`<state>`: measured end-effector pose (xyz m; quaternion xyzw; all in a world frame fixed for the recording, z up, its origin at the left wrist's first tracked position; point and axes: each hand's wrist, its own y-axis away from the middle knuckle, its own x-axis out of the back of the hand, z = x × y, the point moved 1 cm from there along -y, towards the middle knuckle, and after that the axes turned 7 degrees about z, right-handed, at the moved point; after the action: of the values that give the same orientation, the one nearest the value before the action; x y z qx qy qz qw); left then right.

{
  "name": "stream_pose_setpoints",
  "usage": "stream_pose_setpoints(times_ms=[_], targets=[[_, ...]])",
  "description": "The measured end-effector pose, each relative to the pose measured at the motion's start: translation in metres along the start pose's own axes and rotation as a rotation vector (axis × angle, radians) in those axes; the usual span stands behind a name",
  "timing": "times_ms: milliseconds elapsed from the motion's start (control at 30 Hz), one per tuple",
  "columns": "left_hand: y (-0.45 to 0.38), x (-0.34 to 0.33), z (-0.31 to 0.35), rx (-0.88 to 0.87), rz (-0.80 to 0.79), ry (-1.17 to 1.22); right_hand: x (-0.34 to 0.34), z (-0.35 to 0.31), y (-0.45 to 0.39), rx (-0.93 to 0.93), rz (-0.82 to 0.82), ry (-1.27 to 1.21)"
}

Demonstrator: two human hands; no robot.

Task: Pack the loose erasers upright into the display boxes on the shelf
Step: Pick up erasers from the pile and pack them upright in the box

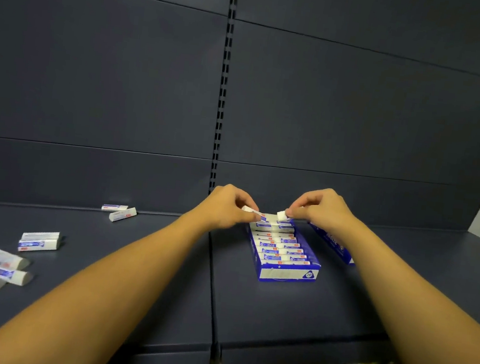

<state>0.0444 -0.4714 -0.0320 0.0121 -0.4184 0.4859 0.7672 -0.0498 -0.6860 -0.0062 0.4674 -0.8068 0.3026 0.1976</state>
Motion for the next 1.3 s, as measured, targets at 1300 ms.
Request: stream_pose_setpoints(times_ms=[1300], targets=[[-0.019,-0.060,-0.010,-0.137,0.101,-0.465,-0.017,0.068,-0.051,0.128,-0.166,-0.128]])
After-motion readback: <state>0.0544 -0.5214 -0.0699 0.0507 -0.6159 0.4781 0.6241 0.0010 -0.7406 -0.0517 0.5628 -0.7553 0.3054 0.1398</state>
